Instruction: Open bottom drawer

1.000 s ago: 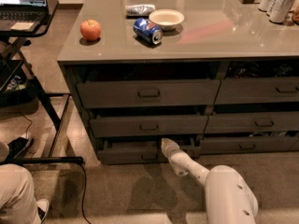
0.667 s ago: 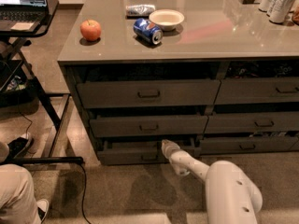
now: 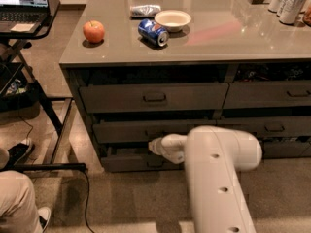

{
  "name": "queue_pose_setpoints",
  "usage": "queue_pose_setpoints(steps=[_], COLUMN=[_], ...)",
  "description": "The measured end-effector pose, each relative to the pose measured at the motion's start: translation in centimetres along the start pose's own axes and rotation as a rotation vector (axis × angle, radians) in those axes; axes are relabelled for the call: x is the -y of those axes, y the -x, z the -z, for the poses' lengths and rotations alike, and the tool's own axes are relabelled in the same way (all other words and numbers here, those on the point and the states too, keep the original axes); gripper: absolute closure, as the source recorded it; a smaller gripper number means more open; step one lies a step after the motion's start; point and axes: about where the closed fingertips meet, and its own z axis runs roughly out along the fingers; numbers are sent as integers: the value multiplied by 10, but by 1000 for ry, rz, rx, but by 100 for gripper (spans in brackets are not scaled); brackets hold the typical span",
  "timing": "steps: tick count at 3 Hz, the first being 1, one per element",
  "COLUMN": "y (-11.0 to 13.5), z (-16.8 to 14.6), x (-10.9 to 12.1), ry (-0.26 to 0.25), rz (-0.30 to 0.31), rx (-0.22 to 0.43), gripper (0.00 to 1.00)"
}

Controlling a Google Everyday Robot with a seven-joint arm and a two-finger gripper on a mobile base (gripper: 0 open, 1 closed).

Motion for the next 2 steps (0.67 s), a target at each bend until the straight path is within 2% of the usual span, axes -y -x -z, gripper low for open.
queue_pose_setpoints(steps=[1, 2], y=[-65, -137], z=[27, 57], x=[-43, 5], ry=[86, 17], rz=[-37, -22], rx=[-259, -446], gripper=[58, 36])
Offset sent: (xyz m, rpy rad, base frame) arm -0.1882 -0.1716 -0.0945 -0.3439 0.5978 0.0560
